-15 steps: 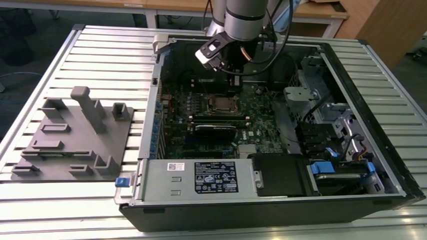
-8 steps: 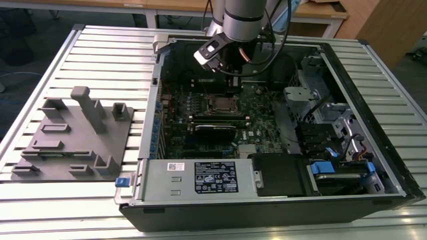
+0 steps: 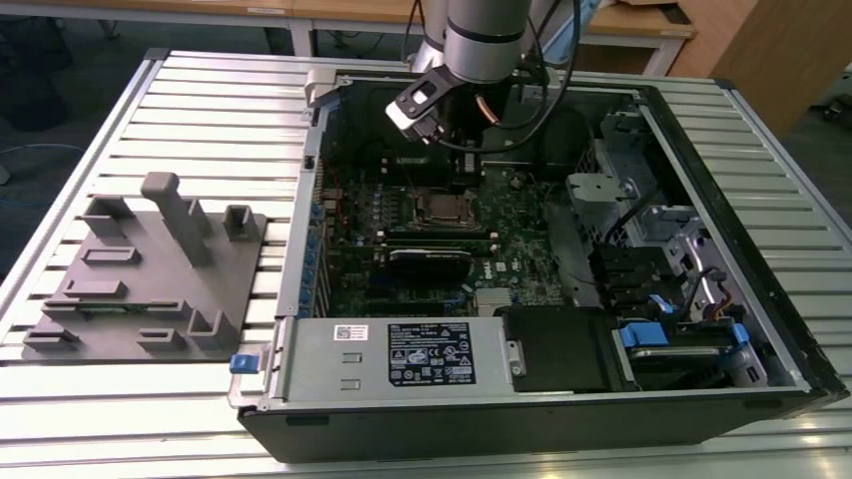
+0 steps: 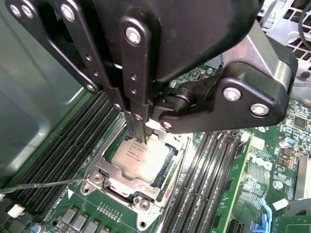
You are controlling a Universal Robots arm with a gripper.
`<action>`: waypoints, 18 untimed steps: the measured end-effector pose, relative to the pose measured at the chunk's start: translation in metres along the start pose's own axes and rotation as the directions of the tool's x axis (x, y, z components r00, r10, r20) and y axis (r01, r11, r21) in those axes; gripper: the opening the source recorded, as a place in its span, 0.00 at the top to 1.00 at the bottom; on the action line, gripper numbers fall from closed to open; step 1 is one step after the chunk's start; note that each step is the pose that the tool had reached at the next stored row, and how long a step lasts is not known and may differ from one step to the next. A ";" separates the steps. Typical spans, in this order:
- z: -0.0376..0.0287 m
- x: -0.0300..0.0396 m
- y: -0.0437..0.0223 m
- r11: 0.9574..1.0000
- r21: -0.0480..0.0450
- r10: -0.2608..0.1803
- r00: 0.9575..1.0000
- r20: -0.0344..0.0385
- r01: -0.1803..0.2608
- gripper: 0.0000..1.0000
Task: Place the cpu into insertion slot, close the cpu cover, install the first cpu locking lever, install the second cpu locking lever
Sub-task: 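Close the cpu cover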
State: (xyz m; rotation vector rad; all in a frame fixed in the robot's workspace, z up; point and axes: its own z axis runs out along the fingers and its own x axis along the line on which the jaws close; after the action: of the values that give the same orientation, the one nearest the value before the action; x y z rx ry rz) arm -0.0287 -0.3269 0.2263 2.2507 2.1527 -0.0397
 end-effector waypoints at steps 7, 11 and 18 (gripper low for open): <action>0.0001 0.0001 -0.0001 0.999 -0.001 -0.035 0.999 -0.006 0.035 0.90; 0.0001 0.0000 -0.0001 0.996 -0.003 -0.086 0.996 -0.006 0.086 0.90; 0.0002 0.0000 -0.0001 0.984 -0.006 -0.178 0.984 -0.006 0.178 0.90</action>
State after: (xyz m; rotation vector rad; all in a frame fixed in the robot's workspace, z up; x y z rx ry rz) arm -0.0289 -0.3269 0.2262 2.0507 2.3477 -0.0298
